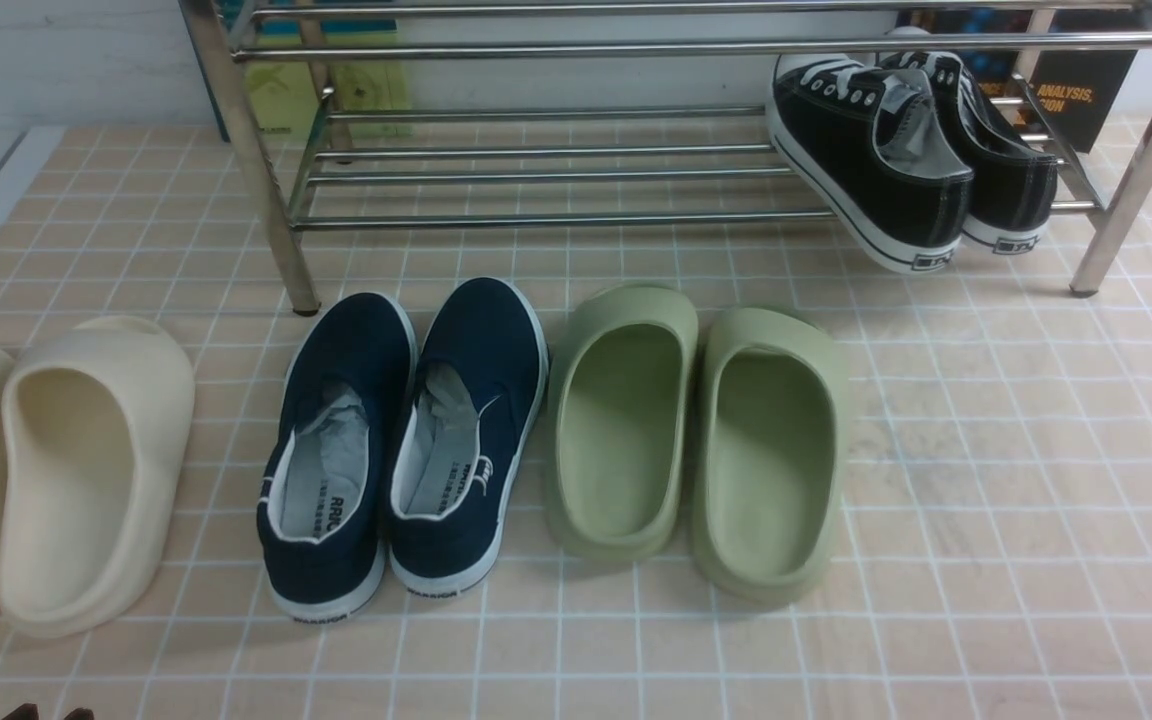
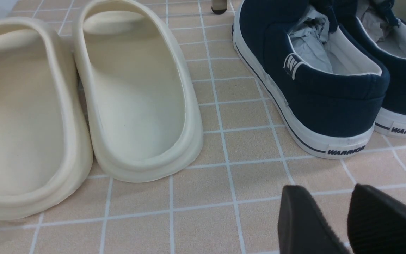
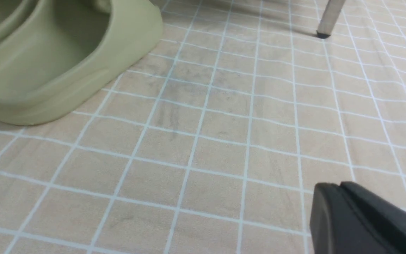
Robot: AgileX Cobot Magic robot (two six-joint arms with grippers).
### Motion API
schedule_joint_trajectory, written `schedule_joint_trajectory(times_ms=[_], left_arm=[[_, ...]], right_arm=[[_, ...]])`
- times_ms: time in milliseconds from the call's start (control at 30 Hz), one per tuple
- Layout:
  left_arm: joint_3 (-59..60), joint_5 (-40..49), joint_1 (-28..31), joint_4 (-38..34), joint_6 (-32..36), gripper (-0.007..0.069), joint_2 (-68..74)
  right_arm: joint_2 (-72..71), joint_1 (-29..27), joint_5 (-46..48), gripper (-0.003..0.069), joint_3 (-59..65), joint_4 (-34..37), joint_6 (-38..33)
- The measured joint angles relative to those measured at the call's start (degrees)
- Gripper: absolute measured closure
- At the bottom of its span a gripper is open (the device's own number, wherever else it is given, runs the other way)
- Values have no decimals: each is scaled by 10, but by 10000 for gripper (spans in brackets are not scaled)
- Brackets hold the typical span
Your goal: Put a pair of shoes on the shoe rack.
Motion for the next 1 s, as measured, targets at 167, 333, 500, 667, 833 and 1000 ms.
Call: schedule_joint_trajectory(times_ms=[167,333,500,667,833,1000], left_arm=[[0,0,0,0,0,385,0],[0,0,0,0,0,385,0],[0,0,0,0,0,384,0],[0,0,0,0,0,384,0],[0,0,0,0,0,384,0],[0,0,0,0,0,384,0]], right_arm=[[0,-41,0,616,0,0,-1],[0,-46,0,609,0,0,-2],[0,-46,1,603,0,-3,-2],[0,-46,8,594,-2,-27,-2],[0,-46,11,587,-3,-43,-2],[0,-46,13,586,-3,-44,-2]])
